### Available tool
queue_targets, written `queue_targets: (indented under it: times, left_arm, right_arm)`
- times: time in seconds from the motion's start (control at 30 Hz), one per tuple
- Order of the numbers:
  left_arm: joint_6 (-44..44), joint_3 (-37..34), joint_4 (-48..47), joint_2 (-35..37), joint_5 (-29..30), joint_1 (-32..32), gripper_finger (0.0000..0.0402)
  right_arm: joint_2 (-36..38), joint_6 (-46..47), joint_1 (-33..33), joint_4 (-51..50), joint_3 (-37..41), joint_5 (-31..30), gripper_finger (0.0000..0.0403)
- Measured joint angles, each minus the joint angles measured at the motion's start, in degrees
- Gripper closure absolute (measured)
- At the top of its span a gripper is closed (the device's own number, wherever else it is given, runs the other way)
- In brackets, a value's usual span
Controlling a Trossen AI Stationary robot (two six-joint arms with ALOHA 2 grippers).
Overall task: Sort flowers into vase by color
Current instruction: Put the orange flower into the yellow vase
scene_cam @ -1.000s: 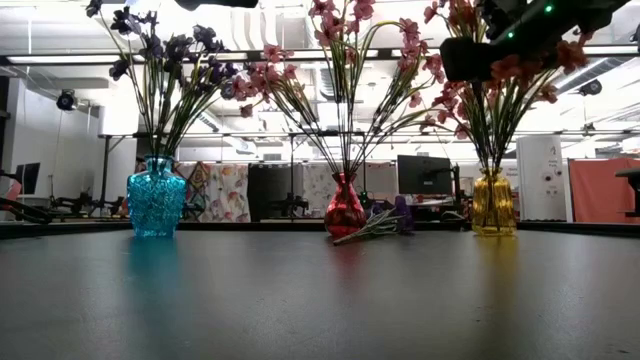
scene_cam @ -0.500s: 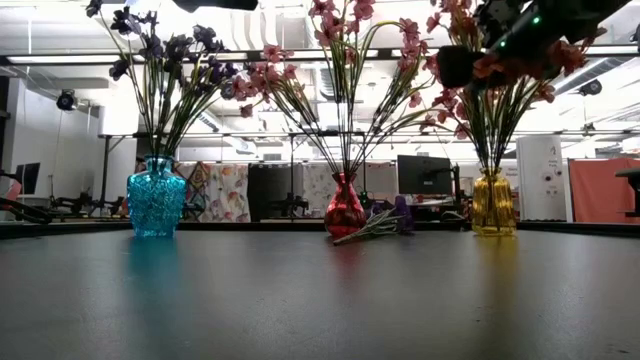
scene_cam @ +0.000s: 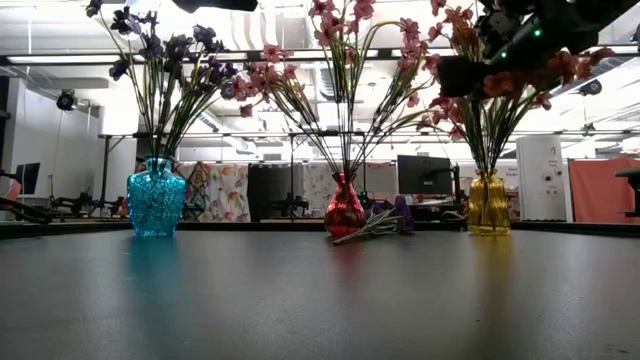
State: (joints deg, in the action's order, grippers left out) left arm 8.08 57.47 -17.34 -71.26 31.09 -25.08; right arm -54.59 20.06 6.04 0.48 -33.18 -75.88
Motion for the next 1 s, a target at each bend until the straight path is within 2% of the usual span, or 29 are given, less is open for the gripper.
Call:
queue_targets:
  times: [0.73,1.0]
  left_arm:
    - [0.0,0.0,-0.2,0.0,0.0,0.0,0.0139]
    - [0.2,0.0,-0.5,0.0,0.0,0.0,0.0139]
  right_arm:
    - [-0.7,0.0,0.0,-0.2,0.7,1.3,0.0385]
    - [-0.7,0.0,0.0,-0.2,0.7,1.5,0.0347]
